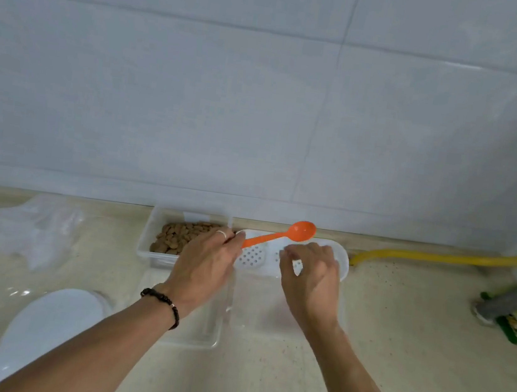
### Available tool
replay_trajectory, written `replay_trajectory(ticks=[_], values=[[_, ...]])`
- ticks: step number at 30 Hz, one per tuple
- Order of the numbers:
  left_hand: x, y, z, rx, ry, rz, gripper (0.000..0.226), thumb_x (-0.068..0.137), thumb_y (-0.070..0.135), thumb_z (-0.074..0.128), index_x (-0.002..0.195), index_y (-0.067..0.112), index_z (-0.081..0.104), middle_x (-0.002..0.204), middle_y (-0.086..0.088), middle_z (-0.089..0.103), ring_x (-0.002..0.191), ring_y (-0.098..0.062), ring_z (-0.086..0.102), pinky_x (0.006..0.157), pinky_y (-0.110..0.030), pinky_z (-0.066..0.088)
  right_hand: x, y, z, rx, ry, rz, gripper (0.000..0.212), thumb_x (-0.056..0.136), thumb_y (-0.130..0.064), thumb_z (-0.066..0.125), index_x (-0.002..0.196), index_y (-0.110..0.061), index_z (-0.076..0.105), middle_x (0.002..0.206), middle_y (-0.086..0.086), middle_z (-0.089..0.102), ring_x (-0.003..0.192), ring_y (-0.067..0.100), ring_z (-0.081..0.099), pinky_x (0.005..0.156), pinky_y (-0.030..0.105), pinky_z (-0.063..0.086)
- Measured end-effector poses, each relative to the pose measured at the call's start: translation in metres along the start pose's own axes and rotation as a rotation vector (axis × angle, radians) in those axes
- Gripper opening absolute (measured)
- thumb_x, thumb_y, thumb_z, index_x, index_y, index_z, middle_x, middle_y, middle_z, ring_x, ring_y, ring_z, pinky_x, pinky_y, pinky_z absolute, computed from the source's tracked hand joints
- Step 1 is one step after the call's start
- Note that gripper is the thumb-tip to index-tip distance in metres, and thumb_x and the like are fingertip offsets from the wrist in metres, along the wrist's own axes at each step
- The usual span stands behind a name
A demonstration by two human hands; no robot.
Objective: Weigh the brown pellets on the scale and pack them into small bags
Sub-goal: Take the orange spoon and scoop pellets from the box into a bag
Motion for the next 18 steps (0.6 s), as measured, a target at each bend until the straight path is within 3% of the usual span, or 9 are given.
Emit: replay_trajectory(ticks=[2,4,7,12,15,18], values=[[-0.017,-0.012,-0.020,-0.032,0.033,-0.005,0.021,0.087,0.013,0.065,0.106,0.006,0.069,0.080,-0.004,0.061,0.068,-0.023,0.061,0.051,-0.032,0.051,-0.014,-0.010,0.026,0.220,-0.208,0.214,0.038,0.093,-0.025,0.056,0.055,-0.020,0.054,0.056,-0.003,0.052,0.060,0.021,0.045,0.057,0.032,0.038],[-0.033,-0.024,-0.036,-0.040,0.049,0.002,0.020,0.090,0.017,0.060,0.104,0.007,0.070,0.080,-0.002,0.061,0.067,-0.021,0.060,0.050,-0.029,0.048,-0.026,-0.024,0.044,0.415,-0.299,0.416,0.045,0.096,-0.032,0.051,0.061,-0.005,0.057,0.063,0.012,0.061,0.063,0.029,0.051,0.059,0.034,0.041],[-0.059,-0.042,-0.050,-0.037,0.031,0.014,0.019,0.087,0.016,0.068,0.105,0.009,0.070,0.080,0.000,0.061,0.066,-0.019,0.058,0.049,-0.026,0.045,-0.041,-0.051,0.061,0.651,-0.266,0.607,0.034,0.095,-0.028,0.056,0.076,-0.003,0.070,0.083,0.015,0.070,0.070,0.023,0.059,0.070,0.033,0.047],[-0.102,-0.073,-0.064,-0.115,-0.031,0.039,0.025,0.091,0.022,0.061,0.114,0.015,0.066,0.089,0.000,0.064,0.072,-0.018,0.062,0.049,-0.029,0.050,-0.067,-0.100,0.096,0.869,-0.293,0.758,0.023,0.093,-0.018,0.059,0.073,-0.009,0.067,0.075,0.003,0.070,0.072,0.015,0.061,0.067,0.029,0.047],[-0.129,-0.100,-0.061,-0.113,-0.152,0.017,0.033,0.093,0.028,0.060,0.124,0.017,0.060,0.106,-0.001,0.065,0.090,-0.019,0.063,0.061,-0.031,0.053,-0.076,-0.115,0.105,0.745,-0.302,0.711,0.020,0.096,-0.014,0.049,0.081,-0.008,0.061,0.082,0.004,0.074,0.079,0.019,0.069,0.074,0.037,0.054],[-0.160,-0.145,-0.048,-0.088,-0.314,-0.102,0.054,0.096,0.041,0.051,0.143,0.017,0.041,0.129,-0.002,0.053,0.116,-0.018,0.052,0.083,-0.032,0.049,-0.089,-0.124,0.112,0.545,-0.360,0.605,0.018,0.100,-0.015,0.040,0.095,-0.007,0.055,0.078,0.007,0.071,0.073,0.021,0.071,0.074,0.041,0.058]])
Point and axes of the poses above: each hand's wrist, its own x-axis towards the middle knuckle, its own z-axis out of the palm, y = z × x, the point moved 10 cm from there along x, towards the middle knuckle
